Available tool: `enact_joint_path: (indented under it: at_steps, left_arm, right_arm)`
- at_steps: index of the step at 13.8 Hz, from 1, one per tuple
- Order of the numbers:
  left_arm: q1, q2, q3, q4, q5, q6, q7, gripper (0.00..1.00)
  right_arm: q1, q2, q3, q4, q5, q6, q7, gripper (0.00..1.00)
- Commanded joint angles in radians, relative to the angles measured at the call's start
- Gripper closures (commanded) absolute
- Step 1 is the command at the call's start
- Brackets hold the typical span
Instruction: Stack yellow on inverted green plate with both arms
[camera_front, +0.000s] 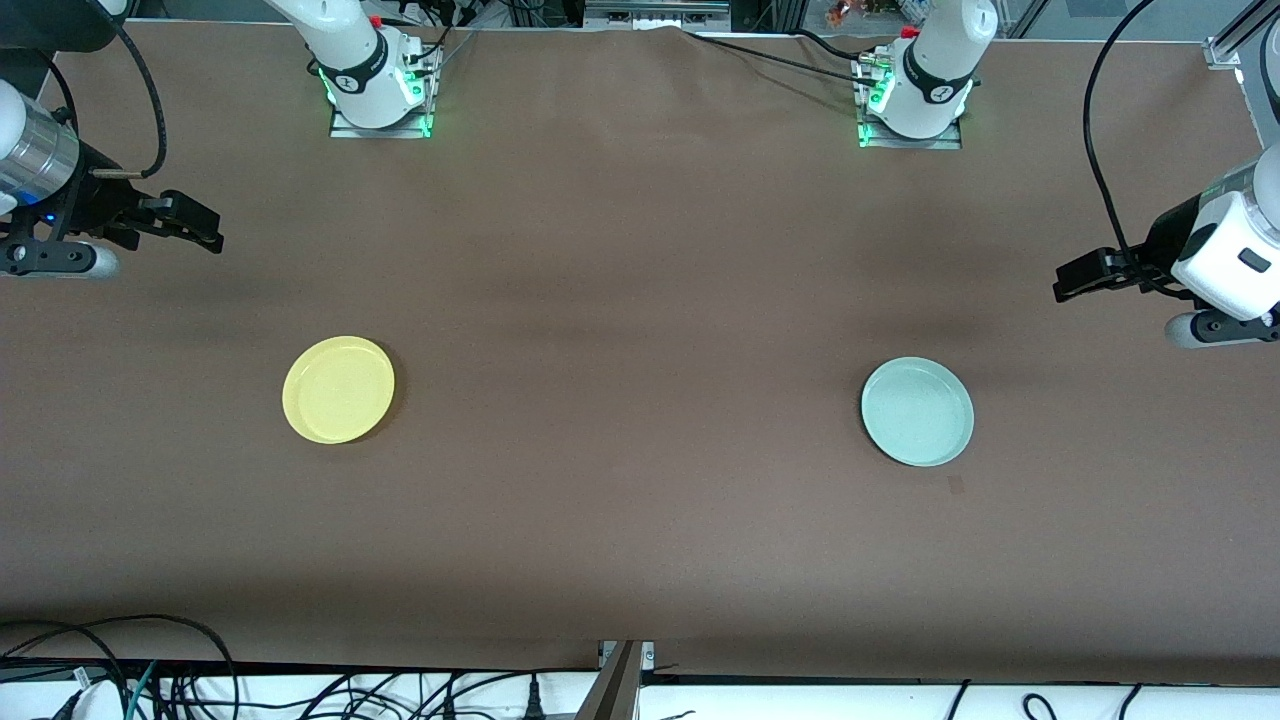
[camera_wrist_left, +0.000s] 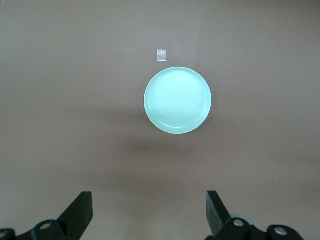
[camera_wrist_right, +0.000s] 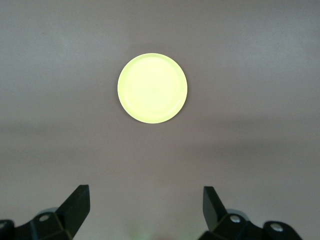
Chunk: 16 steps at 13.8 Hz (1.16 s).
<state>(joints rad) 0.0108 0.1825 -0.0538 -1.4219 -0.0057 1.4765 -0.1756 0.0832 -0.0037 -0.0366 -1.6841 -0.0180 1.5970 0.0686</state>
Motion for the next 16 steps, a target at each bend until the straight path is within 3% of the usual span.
enact_joint_path:
  at_steps: [1,16]
  left_arm:
    - [0.006,0.015,0.002,0.028,-0.028,-0.007,0.019,0.00]
    - [0.032,0.103,0.006,0.014,-0.031,0.047,0.062,0.00]
  right_arm:
    - [0.003,0.008,-0.005,0.023,0.003,-0.014,0.005,0.00]
    - [0.003,0.008,-0.005,0.023,0.007,-0.015,0.004,0.00]
